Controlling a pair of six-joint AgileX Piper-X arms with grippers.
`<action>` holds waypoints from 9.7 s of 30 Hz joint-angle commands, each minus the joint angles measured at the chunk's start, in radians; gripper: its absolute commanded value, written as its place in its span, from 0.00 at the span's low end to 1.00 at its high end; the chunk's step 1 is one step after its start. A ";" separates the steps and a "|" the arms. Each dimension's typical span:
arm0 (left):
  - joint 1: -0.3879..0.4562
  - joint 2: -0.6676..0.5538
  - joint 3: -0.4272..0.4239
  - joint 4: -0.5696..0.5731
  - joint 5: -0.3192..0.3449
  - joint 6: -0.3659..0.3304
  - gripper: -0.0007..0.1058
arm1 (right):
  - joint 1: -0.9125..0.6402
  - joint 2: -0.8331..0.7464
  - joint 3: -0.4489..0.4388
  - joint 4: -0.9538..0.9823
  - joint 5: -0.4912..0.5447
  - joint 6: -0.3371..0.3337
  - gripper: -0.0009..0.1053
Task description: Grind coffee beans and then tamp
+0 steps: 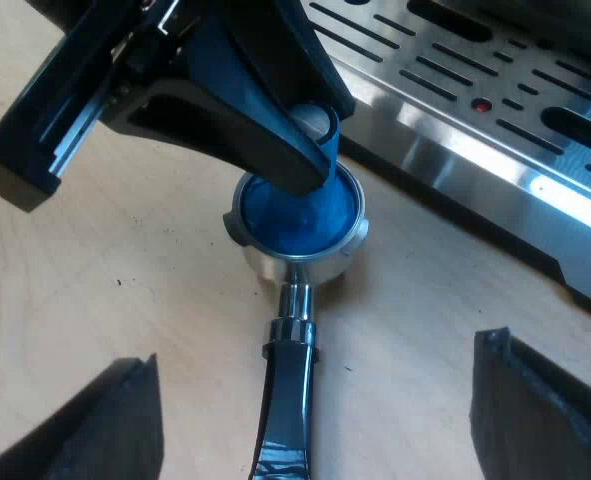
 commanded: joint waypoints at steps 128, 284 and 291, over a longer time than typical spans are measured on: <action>0.347 -0.410 0.444 -0.160 0.084 -0.049 0.59 | -0.005 0.000 -0.002 -0.014 0.006 0.000 0.63; 0.679 -1.340 0.165 0.702 -0.109 -0.302 0.58 | -1.395 -0.715 -0.020 0.691 -0.839 -0.246 0.62; 0.679 -1.340 0.165 0.702 -0.109 -0.302 0.58 | -1.395 -0.715 -0.020 0.691 -0.839 -0.246 0.62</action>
